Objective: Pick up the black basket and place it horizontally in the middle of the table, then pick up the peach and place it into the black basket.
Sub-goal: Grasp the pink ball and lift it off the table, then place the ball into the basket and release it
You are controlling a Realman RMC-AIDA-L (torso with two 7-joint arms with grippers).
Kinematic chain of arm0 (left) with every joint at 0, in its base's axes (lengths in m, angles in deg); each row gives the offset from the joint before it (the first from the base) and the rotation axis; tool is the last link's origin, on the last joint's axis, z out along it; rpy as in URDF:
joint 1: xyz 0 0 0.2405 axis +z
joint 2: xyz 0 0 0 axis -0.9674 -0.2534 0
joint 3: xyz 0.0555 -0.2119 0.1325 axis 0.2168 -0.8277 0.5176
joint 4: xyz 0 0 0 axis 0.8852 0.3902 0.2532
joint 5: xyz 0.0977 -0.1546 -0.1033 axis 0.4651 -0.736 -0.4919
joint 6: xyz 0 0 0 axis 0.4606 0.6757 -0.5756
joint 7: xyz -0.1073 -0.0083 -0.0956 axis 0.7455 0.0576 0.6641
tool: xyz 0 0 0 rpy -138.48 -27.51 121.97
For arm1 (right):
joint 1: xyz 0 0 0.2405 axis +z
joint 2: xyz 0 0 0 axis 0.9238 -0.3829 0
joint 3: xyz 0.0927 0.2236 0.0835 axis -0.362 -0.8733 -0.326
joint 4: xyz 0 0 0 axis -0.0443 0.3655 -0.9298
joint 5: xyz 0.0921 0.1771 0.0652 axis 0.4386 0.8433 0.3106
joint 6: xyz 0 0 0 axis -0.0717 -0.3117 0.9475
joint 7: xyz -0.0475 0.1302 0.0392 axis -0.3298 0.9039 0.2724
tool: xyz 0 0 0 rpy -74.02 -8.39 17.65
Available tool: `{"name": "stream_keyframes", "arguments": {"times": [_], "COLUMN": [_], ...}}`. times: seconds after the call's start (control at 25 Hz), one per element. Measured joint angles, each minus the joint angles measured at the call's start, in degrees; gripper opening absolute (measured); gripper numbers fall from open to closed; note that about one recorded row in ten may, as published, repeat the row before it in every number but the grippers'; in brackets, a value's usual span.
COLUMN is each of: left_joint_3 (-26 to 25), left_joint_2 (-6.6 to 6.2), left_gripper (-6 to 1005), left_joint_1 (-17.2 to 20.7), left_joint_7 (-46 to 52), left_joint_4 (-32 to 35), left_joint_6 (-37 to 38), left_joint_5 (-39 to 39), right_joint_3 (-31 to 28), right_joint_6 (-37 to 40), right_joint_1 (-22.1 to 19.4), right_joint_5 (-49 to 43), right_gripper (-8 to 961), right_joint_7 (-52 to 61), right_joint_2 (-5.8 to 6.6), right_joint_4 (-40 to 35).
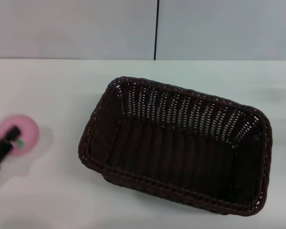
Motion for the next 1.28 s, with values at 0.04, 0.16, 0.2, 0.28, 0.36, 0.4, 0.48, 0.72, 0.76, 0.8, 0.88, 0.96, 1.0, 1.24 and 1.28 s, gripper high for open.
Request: {"name": "stream_keyframes", "arguments": {"times": [0.04,0.16,0.2,0.28,0.36,0.4,0.48,0.72,0.76,0.8,0.88,0.96,1.0,1.24,1.28], "left_joint_3": [-1.38,-5.07,-5.07,-4.84,-4.25,-3.76,-2.14,4.56,5.26,6.11,7.24,7.67,7.69,7.07,7.05], "left_joint_2": [-0.02,0.5,0.5,1.23,1.77,1.87,1.9,2.24,2.27,2.31,2.36,2.39,2.4,2.4,2.39], "left_gripper": [304,284,277,260,239,229,215,188,184,180,171,164,160,436,476], "left_joint_1": [-0.29,-2.97,-2.97,-5.31,-8.19,-9.57,-12.24,-18.38,-18.84,-19.44,-20.05,-20.35,-20.4,-20.04,-20.0], "left_joint_7": [0.4,2.71,2.71,3.21,3.1,2.87,2.27,1.76,1.65,1.23,-0.36,-1.6,-1.7,-1.88,-1.89], "left_joint_4": [-0.11,-0.54,-0.54,-0.78,-2.28,-3.48,-5.95,-9.92,-10.3,-10.92,-12.31,-13.69,-14.03,-14.74,-14.75], "left_joint_6": [0.74,4.29,4.29,5.51,5.81,5.61,4.92,0.39,-0.61,-1.91,-4.01,-5.71,-6.25,-7.09,-7.09], "left_joint_5": [0.0,-0.04,-0.04,-0.02,0.31,0.47,0.61,0.66,0.67,0.65,0.66,0.56,0.51,0.22,0.2], "right_joint_3": [0.0,-0.17,-0.23,-0.3,-0.31,-0.31,-0.3,0.08,0.01,0.0,0.06,0.14,0.19,0.23,0.23], "right_joint_6": [-0.01,-0.01,0.0,-0.01,-0.01,-0.01,0.0,-0.01,-0.01,-0.02,-0.06,-0.08,-0.09,-0.1,-0.1], "right_joint_1": [0.0,0.0,0.0,0.09,0.22,0.3,0.36,0.11,0.07,0.07,0.07,0.07,0.08,0.09,0.09], "right_joint_5": [0.02,0.04,0.04,0.06,0.1,0.11,0.15,0.15,0.15,0.14,0.11,0.0,-0.06,-0.14,-0.14], "right_gripper": [557,557,557,557,557,557,557,557,557,557,557,557,557,557,557], "right_joint_7": [0.0,0.0,-0.03,-0.55,-1.28,-1.56,-1.68,-1.68,-1.68,-1.68,-1.68,-1.74,-1.88,-2.24,-2.24], "right_joint_2": [-0.07,-0.11,-0.13,-0.12,-0.12,-0.12,-0.12,-0.49,-0.6,-0.64,-0.68,-0.69,-0.7,-0.73,-0.73], "right_joint_4": [0.19,0.66,0.93,1.48,2.16,2.52,2.79,3.01,3.16,3.32,3.76,4.03,4.17,4.59,4.59]}}
